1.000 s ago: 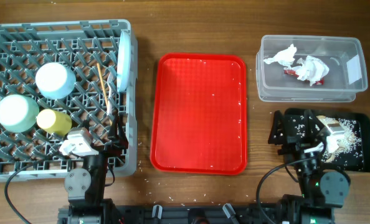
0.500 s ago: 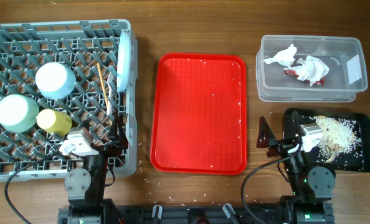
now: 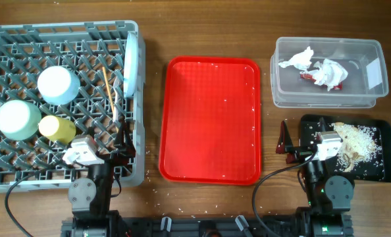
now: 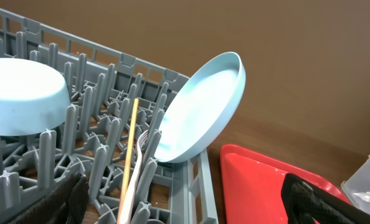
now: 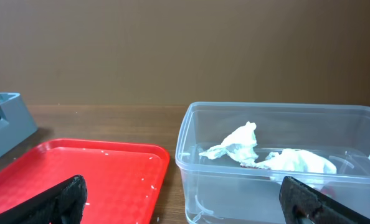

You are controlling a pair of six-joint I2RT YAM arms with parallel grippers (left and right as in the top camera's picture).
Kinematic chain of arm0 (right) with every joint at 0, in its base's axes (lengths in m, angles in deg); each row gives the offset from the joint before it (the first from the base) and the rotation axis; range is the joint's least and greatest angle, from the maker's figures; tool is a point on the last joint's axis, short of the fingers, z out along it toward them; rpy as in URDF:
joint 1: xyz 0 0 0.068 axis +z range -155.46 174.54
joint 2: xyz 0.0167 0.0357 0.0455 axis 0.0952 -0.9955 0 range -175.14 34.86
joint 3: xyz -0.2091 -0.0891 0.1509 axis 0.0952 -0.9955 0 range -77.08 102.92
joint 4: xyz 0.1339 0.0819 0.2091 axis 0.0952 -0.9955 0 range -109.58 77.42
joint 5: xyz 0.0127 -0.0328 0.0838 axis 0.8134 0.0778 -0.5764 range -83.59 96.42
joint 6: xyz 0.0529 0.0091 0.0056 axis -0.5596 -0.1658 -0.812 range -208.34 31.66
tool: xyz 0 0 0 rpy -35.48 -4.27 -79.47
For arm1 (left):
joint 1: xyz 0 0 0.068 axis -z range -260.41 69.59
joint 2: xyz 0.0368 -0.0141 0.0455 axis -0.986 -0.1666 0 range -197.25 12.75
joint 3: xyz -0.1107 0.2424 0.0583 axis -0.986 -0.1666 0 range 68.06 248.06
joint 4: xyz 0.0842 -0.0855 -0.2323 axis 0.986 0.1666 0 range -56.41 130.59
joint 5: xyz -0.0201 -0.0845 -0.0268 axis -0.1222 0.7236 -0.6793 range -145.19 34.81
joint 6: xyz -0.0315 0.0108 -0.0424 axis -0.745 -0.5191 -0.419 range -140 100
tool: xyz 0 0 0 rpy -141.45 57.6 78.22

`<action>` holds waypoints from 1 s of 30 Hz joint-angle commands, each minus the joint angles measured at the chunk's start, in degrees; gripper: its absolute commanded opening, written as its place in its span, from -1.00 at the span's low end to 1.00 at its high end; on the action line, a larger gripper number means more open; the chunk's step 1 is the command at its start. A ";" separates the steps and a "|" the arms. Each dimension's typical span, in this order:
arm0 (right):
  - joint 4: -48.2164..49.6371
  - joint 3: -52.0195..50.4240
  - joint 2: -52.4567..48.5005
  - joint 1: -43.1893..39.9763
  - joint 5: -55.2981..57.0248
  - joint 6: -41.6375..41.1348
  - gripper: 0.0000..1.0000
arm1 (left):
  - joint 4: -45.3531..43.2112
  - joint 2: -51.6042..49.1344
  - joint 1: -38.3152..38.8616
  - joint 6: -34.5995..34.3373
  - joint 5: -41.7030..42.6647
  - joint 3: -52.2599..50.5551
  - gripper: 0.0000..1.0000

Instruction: Sort waste into correct bins and load items into the dishwasher rack

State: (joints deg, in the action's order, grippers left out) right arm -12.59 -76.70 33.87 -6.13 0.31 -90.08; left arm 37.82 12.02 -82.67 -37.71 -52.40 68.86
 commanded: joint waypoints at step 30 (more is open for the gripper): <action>0.22 -0.09 0.79 0.22 0.33 1.20 0.99 | 0.07 0.57 -0.22 2.69 -1.79 -0.48 1.00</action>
State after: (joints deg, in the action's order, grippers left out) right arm -12.57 -76.70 33.87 -6.13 0.28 -89.51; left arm 37.82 12.02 -82.67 -37.49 -52.58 68.86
